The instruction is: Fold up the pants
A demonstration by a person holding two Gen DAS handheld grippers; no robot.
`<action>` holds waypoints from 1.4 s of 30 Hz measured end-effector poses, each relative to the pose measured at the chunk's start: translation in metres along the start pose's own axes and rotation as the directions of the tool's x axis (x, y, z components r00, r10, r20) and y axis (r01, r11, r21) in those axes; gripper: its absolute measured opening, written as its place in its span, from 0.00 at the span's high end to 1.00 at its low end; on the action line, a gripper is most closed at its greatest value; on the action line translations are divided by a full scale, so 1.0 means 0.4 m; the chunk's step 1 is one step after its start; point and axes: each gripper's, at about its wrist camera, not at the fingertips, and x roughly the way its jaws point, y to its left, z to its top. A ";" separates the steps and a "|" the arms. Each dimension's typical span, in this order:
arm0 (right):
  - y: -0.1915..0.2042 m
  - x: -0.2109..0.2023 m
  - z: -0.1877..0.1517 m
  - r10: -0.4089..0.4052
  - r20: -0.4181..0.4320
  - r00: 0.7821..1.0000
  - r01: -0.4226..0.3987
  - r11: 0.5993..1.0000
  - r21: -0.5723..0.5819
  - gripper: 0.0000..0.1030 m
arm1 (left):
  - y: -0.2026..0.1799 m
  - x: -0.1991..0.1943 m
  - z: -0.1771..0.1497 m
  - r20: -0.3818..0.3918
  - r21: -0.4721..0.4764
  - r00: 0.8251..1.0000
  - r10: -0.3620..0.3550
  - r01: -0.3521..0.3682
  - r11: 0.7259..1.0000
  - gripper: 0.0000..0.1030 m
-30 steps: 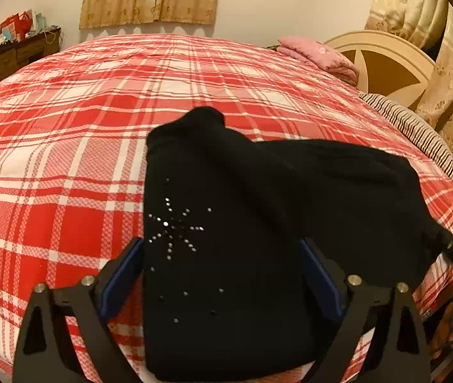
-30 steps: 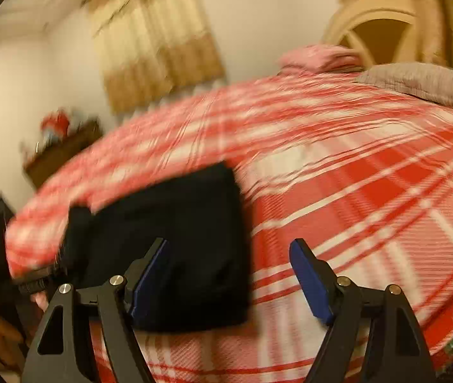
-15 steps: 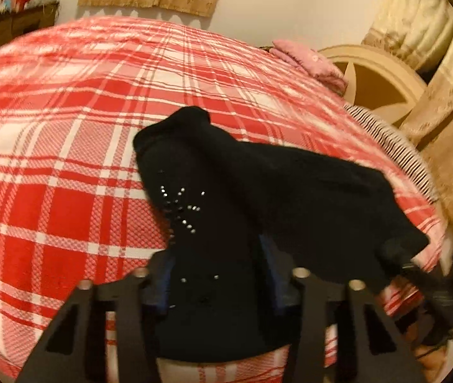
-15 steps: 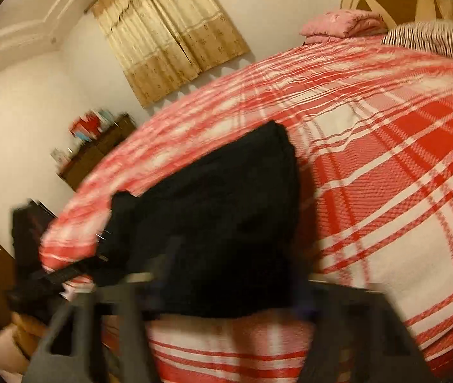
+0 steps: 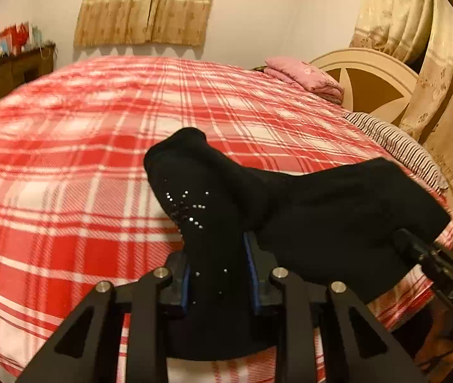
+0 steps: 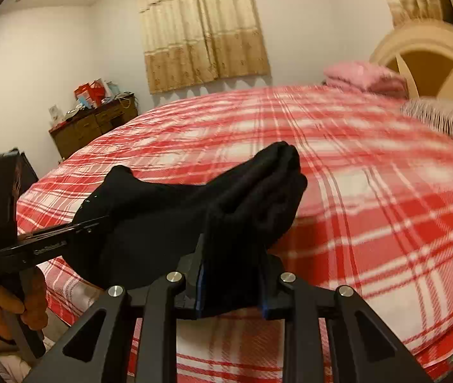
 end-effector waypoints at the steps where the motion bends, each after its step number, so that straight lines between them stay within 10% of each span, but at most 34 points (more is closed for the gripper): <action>1: 0.016 -0.002 0.004 -0.005 0.006 1.000 0.005 1.000 -0.025 0.75 | 0.000 -0.005 0.002 0.010 0.012 1.000 0.017 -0.017 1.000 0.75; 27: 0.156 0.013 0.060 0.034 0.002 0.999 -0.034 0.995 -0.093 0.75 | 0.104 -0.071 0.037 0.079 0.002 0.993 0.088 -0.088 0.996 0.85; 42: 0.376 0.115 0.176 0.202 0.042 0.978 -0.191 0.965 -0.178 0.75 | 0.307 -0.145 0.103 0.151 -0.101 0.956 0.250 -0.237 0.966 0.85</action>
